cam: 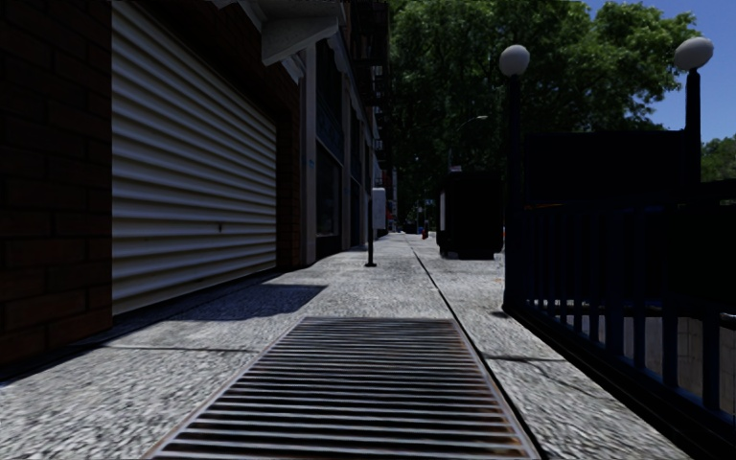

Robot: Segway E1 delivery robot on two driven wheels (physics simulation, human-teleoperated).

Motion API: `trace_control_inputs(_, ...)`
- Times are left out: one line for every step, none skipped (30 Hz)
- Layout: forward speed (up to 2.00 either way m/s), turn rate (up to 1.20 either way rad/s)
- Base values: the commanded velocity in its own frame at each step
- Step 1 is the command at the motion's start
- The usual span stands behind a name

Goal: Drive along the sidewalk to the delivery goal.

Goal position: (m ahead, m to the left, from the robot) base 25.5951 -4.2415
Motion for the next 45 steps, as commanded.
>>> trace_control_inputs(2.0, 0.0)
trace_control_inputs(2.0, 0.0)
trace_control_inputs(2.0, 0.0)
trace_control_inputs(2.0, 0.0)
trace_control_inputs(2.0, 0.0)
trace_control_inputs(2.0, -0.33)
trace_control_inputs(2.0, -0.78)
trace_control_inputs(2.0, -0.96)
trace_control_inputs(2.0, -1.2)
trace_control_inputs(2.0, -1.2)
trace_control_inputs(2.0, -0.78)
trace_control_inputs(2.0, -0.06)
trace_control_inputs(2.0, -0.02)
trace_control_inputs(2.0, -0.01)
trace_control_inputs(2.0, -0.01)
trace_control_inputs(2.0, -0.01)
trace_control_inputs(2.0, -0.05)
trace_control_inputs(2.0, -0.33)
trace_control_inputs(2.0, -1.02)
trace_control_inputs(2.0, -1.2)
trace_control_inputs(2.0, -1.2)
trace_control_inputs(2.0, -0.83)
trace_control_inputs(2.0, -0.07)
trace_control_inputs(2.0, -0.01)
trace_control_inputs(2.0, 0.0)
trace_control_inputs(2.0, 0.0)
trace_control_inputs(2.0, 0.0)
trace_control_inputs(2.0, 0.0)
trace_control_inputs(2.0, -0.29)
trace_control_inputs(2.0, -0.76)
trace_control_inputs(2.0, -0.76)
trace_control_inputs(2.0, -0.92)
trace_control_inputs(2.0, -0.99)
trace_control_inputs(2.0, -1.01)
trace_control_inputs(2.0, -0.98)
trace_control_inputs(2.0, -0.17)
trace_control_inputs(2.0, -0.01)
trace_control_inputs(2.0, 0.0)
trace_control_inputs(2.0, 0.0)
trace_control_inputs(2.0, 0.0)
trace_control_inputs(2.0, 0.0)
trace_control_inputs(2.0, -0.43)
trace_control_inputs(2.0, -0.46)
trace_control_inputs(2.0, -0.46)
trace_control_inputs(2.0, -0.03)
